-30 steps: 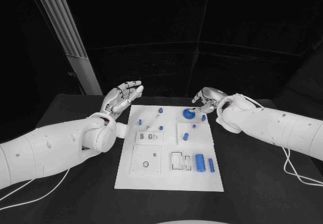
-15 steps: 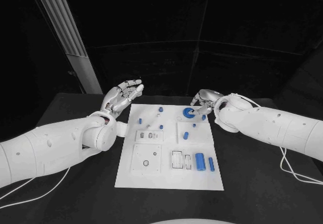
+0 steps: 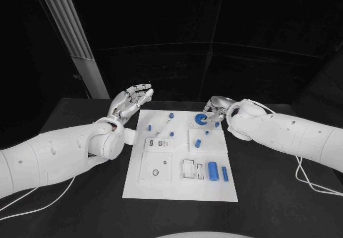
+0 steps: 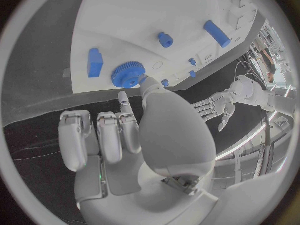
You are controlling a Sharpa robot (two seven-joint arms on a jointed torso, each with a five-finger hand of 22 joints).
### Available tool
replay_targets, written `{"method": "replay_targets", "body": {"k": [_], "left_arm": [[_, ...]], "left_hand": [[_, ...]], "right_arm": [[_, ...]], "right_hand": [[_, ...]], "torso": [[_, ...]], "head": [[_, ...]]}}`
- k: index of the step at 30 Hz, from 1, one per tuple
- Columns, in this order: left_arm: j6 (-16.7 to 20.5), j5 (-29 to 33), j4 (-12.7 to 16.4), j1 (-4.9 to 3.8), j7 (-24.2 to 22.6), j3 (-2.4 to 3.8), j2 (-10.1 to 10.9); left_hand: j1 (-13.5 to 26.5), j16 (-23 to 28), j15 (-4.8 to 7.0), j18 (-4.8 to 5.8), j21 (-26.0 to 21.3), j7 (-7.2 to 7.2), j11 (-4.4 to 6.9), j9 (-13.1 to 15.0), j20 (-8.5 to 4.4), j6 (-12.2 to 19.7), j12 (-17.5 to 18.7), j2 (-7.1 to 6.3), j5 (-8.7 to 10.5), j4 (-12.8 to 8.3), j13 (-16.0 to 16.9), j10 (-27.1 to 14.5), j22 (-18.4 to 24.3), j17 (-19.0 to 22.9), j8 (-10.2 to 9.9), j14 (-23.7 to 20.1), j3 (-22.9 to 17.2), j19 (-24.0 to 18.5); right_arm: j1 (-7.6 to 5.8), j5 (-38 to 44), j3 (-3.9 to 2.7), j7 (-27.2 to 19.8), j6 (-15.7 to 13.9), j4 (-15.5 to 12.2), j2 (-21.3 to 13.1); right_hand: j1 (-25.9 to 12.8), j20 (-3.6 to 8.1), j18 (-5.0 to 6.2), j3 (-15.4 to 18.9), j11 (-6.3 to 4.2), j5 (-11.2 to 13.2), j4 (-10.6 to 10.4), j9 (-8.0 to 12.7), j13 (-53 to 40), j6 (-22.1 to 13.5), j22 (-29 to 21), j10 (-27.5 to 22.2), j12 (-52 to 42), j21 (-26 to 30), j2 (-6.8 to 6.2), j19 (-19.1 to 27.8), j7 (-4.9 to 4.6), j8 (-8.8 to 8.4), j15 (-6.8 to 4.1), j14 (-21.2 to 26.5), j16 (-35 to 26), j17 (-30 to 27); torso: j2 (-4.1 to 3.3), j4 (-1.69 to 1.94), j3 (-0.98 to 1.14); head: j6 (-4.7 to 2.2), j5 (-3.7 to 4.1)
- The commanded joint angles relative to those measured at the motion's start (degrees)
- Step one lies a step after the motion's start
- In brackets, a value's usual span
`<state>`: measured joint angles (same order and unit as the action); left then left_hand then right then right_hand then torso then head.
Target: Assemble the parts on the task board
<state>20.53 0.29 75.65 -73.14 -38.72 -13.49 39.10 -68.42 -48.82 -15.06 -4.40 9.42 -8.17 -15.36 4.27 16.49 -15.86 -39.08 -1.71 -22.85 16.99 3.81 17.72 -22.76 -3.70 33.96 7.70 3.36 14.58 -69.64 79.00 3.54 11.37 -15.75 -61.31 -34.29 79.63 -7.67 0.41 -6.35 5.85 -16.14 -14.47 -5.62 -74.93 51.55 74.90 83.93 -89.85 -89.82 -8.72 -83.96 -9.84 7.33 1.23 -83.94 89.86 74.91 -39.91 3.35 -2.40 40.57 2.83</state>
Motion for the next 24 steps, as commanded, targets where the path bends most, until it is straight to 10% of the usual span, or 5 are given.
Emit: {"method": "replay_targets", "body": {"k": [1, 24], "left_arm": [[-0.8, -0.4, 0.0, -0.07, -16.8, 0.03, 0.0], [-0.8, -0.4, 0.0, -0.07, -16.7, 0.03, 0.0]], "left_hand": [[0.1, -0.3, -0.12, -0.85, -0.3, -8.92, 0.03, -0.1, 0.04, 0.3, -0.2, 0.52, 0.03, -0.1, 0.0, -0.1, 0.0, 0.0, 0.4, -0.1, -0.4, -0.4], [0.1, -0.3, -0.11, -0.85, -0.4, -8.92, 0.03, -0.1, 0.04, 0.4, -0.2, 0.59, 0.03, -0.1, 0.0, -0.1, 0.1, 0.0, 0.4, -0.1, -0.4, -0.4]], "right_arm": [[-0.10, 1.8, -0.03, 1.5, 1.6, 0.3, 0.2], [-0.04, 2.5, -0.03, 1.6, 4.6, 2.0, 1.9]], "right_hand": [[0.3, -0.24, -0.41, -0.1, 0.24, 0.5, 0.1, 0.2, -15.1, -0.8, 15.1, 6.1, -0.1, -0.2, 0.18, -6.0, 0.02, -0.05, 0.39, -6.1, 0.1, 15.1], [1.2, -0.11, -0.41, -0.8, -0.02, 1.0, 1.2, 0.0, -15.1, -0.6, 15.1, 6.1, -0.1, -0.2, 1.53, -6.0, 0.33, 0.53, 0.21, -6.1, 0.1, 15.1]], "torso": [[-0.04, 0.04, 0.01], [-0.03, 0.02, 0.01]], "head": [[0.04, 0.06], [0.23, -0.24]]}}
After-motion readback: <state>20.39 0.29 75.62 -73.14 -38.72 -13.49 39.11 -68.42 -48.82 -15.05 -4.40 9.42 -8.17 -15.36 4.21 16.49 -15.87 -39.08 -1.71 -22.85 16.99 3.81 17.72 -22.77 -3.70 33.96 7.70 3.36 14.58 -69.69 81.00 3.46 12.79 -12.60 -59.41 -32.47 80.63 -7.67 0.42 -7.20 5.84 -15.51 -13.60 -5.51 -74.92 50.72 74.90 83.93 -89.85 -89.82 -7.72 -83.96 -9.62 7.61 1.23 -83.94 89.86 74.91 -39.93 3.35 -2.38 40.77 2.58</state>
